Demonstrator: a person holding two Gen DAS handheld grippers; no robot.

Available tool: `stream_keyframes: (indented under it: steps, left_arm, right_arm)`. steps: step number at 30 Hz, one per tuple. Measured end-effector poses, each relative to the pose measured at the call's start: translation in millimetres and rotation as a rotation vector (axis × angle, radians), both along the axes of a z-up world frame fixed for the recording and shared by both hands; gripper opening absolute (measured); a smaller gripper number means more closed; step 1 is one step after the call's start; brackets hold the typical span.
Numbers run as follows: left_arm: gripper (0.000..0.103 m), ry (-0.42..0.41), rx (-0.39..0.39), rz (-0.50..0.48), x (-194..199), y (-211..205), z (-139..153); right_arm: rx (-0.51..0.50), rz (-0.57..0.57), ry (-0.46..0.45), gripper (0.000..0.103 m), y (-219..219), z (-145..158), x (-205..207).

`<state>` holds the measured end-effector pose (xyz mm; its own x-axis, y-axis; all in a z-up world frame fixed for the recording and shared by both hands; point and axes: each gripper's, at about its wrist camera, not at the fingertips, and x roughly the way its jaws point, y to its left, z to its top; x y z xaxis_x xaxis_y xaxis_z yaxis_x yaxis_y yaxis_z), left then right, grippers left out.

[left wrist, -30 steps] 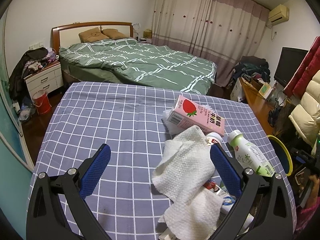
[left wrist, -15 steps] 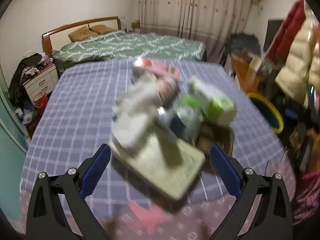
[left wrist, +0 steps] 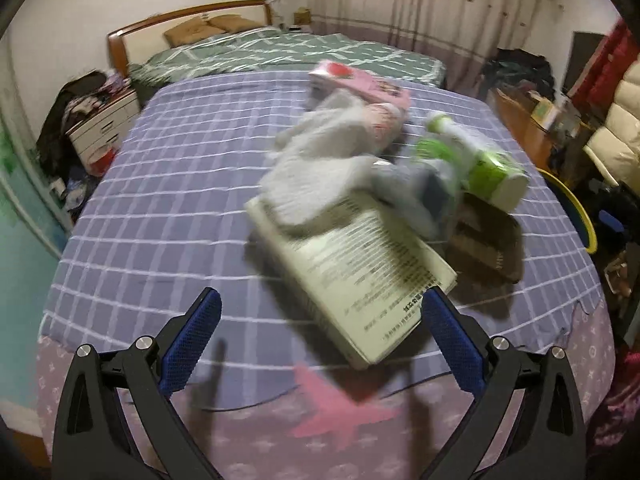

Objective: Collect trash
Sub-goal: 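Grasp the cardboard box with the left gripper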

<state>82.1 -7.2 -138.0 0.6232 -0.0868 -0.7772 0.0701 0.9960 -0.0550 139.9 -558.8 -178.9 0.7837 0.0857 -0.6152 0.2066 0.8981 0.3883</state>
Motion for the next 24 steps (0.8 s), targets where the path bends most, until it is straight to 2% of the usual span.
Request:
stream_keyframes:
  steps: [5,9,12,17,21,24]
  left_arm:
    - [0.099,0.005,-0.007,0.104,-3,34,4]
    - [0.099,0.008,-0.079,0.052,-5,22,6]
    - [0.099,0.009,-0.057,0.016,-3,3,4]
    - [0.099,0.036,-0.029,0.028,8,-7,-1]
    - [0.092,0.050,-0.033,0.030,16,-6,-4]
    - [0.091,0.059,-0.050,0.052,25,-2,-4]
  right_arm:
    - [-0.002,0.017,-0.003,0.090,6,2,3]
    - [-0.002,0.030,-0.011,0.090,11,5,4]
    - [0.005,0.039,-0.015,0.090,13,6,4]
    - [0.011,0.040,-0.014,0.090,11,6,3]
    - [0.029,0.036,-0.002,0.090,7,1,5]
    - [0.035,0.040,0.003,0.090,7,-2,6]
